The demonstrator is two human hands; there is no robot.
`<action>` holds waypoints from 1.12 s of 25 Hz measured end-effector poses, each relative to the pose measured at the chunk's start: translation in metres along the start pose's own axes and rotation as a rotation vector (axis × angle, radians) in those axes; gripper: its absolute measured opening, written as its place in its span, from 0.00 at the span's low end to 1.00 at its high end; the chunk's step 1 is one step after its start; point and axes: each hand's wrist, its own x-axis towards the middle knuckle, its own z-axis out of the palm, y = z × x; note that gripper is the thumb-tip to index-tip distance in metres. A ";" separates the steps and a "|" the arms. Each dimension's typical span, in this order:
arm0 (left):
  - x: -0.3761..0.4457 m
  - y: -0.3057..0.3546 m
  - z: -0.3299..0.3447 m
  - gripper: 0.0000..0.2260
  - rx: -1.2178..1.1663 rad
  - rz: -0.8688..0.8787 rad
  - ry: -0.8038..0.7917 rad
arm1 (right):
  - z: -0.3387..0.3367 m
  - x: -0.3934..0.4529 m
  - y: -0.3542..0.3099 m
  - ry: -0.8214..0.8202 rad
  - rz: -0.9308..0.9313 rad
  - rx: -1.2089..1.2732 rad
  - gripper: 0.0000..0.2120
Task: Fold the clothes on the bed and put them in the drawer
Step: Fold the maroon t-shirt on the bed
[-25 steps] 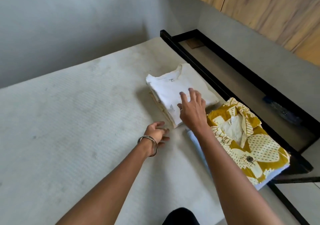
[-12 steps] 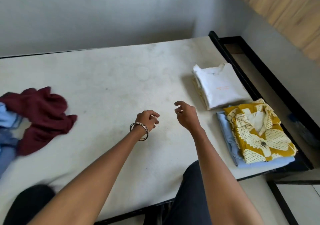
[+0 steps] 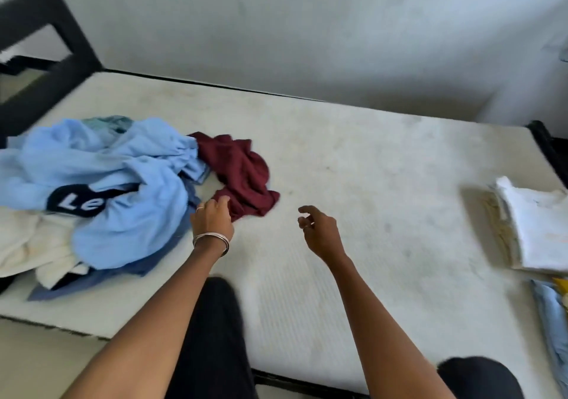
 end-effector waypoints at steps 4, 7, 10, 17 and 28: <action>0.036 -0.043 0.009 0.24 0.236 0.008 -0.114 | 0.059 0.020 -0.012 -0.049 -0.032 -0.081 0.16; 0.064 -0.041 0.033 0.38 0.242 -0.008 -0.342 | 0.081 0.039 -0.006 -0.072 -0.021 -0.075 0.16; 0.075 -0.026 0.052 0.28 0.208 -0.107 -0.377 | 0.087 0.044 0.010 -0.082 -0.052 -0.030 0.15; 0.058 0.050 -0.001 0.10 -1.318 -0.470 -0.237 | 0.041 0.051 -0.019 -0.165 0.485 0.633 0.27; 0.006 0.080 -0.082 0.32 -0.580 0.138 -0.181 | -0.123 0.005 -0.102 -0.103 0.004 0.688 0.16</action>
